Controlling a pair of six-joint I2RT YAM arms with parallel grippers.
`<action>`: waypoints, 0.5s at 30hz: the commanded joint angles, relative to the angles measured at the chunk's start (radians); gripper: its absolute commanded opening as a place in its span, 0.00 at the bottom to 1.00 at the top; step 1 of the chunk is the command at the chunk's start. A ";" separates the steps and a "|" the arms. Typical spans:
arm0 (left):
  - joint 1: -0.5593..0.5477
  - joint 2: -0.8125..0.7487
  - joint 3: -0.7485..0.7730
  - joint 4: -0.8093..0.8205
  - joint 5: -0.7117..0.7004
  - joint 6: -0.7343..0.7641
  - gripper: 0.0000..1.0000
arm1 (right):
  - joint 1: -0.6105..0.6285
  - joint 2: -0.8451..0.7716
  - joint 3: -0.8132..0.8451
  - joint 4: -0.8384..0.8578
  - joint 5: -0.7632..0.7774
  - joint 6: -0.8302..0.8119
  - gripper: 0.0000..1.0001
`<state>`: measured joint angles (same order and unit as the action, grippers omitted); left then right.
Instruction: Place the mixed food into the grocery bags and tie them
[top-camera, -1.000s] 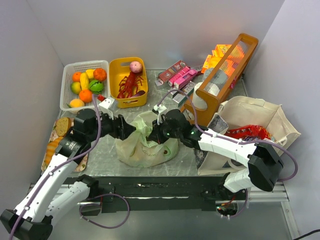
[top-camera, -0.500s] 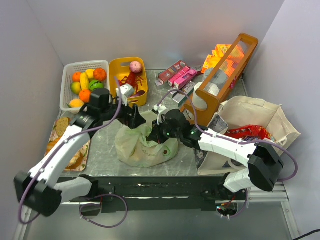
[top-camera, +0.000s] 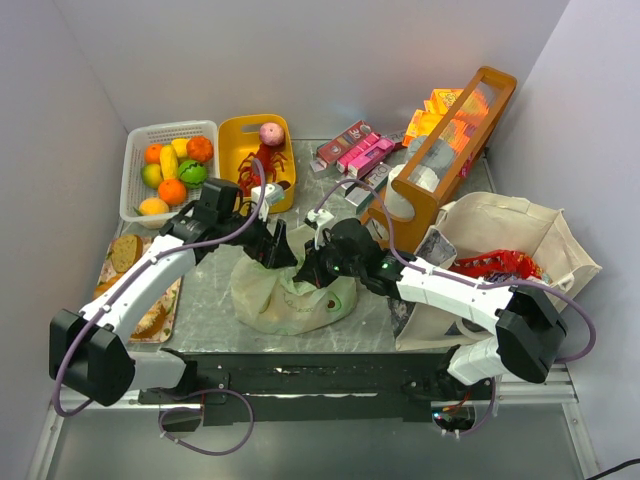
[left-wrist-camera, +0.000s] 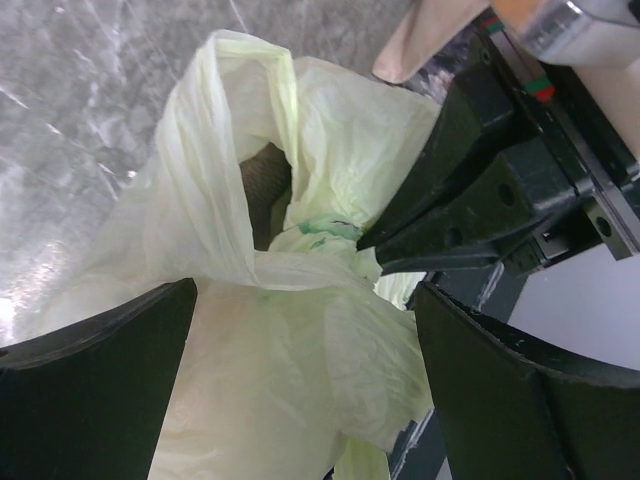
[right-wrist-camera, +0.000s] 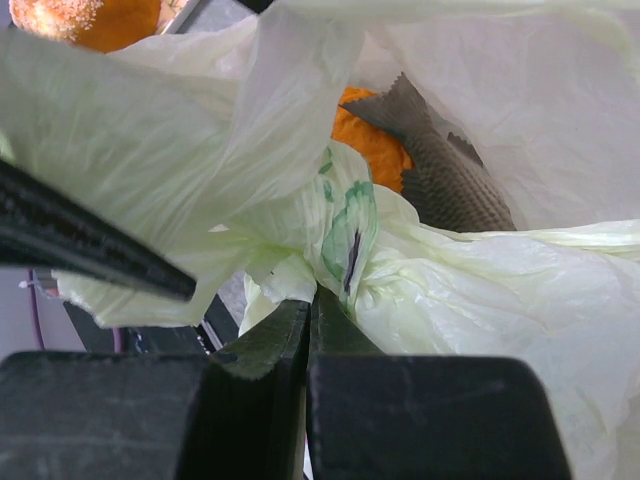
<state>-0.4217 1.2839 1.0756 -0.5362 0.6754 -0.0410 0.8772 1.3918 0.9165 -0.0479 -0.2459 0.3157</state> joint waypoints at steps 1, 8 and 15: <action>-0.012 -0.008 0.037 -0.005 0.053 0.017 0.96 | -0.003 -0.019 0.045 0.002 0.030 -0.015 0.00; -0.015 -0.006 0.040 -0.011 0.070 0.015 0.96 | -0.006 -0.022 0.038 0.002 0.033 -0.012 0.00; -0.068 0.063 0.064 -0.071 0.015 0.030 0.88 | -0.009 -0.028 0.038 0.005 0.033 -0.010 0.00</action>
<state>-0.4648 1.3128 1.0882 -0.5713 0.6930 -0.0364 0.8761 1.3918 0.9169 -0.0544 -0.2287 0.3134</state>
